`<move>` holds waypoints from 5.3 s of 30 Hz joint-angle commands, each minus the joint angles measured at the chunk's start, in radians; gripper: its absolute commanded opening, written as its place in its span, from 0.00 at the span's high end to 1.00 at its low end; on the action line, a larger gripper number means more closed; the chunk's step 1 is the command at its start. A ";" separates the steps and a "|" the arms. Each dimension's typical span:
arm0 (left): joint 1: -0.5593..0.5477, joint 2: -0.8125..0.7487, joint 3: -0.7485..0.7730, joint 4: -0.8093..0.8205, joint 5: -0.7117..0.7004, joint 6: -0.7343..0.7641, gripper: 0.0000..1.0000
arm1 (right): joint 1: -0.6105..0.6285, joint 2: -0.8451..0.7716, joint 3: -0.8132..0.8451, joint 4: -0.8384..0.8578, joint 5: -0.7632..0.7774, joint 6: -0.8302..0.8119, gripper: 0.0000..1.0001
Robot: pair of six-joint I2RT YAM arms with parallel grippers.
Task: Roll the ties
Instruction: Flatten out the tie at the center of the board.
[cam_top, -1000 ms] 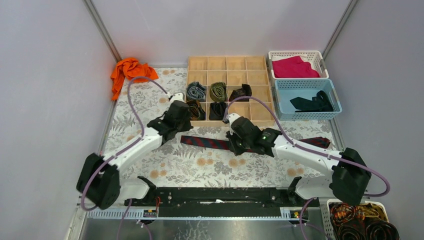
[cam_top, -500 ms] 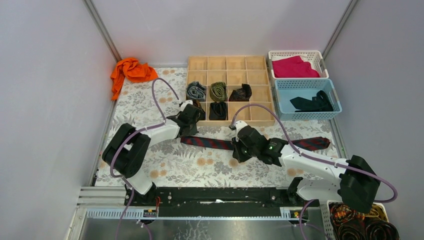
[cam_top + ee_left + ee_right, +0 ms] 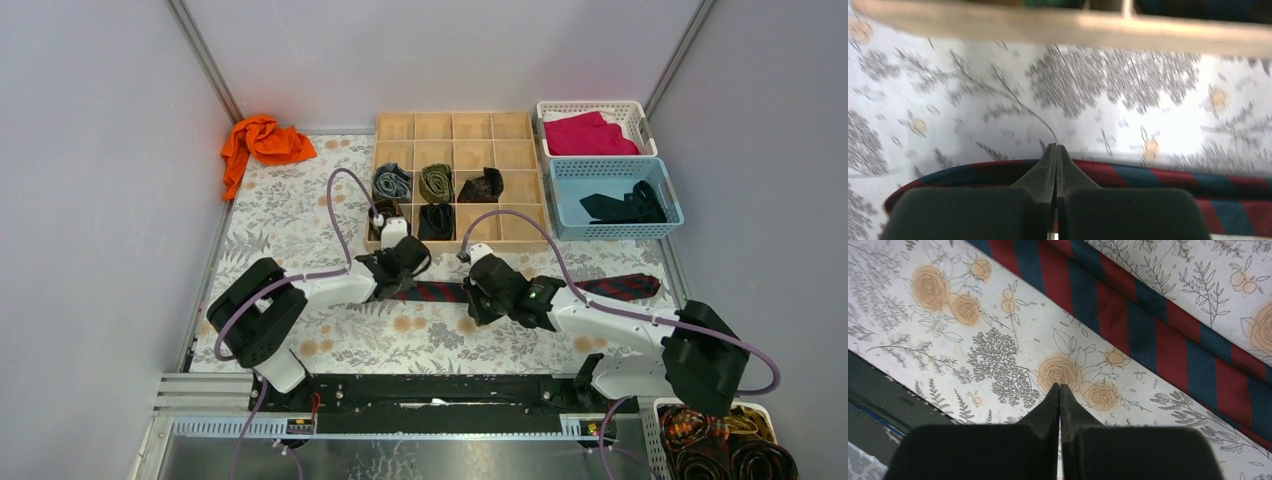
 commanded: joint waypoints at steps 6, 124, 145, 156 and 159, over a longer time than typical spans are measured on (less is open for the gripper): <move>-0.220 -0.010 -0.162 -0.219 0.028 -0.193 1.00 | 0.008 0.066 0.009 0.022 0.035 0.012 1.00; -0.318 -1.338 0.291 -1.021 -0.586 -0.317 0.94 | 0.473 0.946 1.083 -0.421 0.585 0.246 0.45; -0.318 -1.280 0.278 -1.012 -0.580 -0.321 0.93 | 0.428 0.985 1.059 -0.396 0.518 0.257 0.74; -0.319 -1.194 0.218 -0.893 -0.543 -0.283 1.00 | 0.385 0.716 0.772 0.008 0.236 0.116 0.86; -0.318 -1.180 0.191 -0.835 -0.533 -0.269 1.00 | 0.356 0.641 0.659 0.147 0.125 0.118 0.86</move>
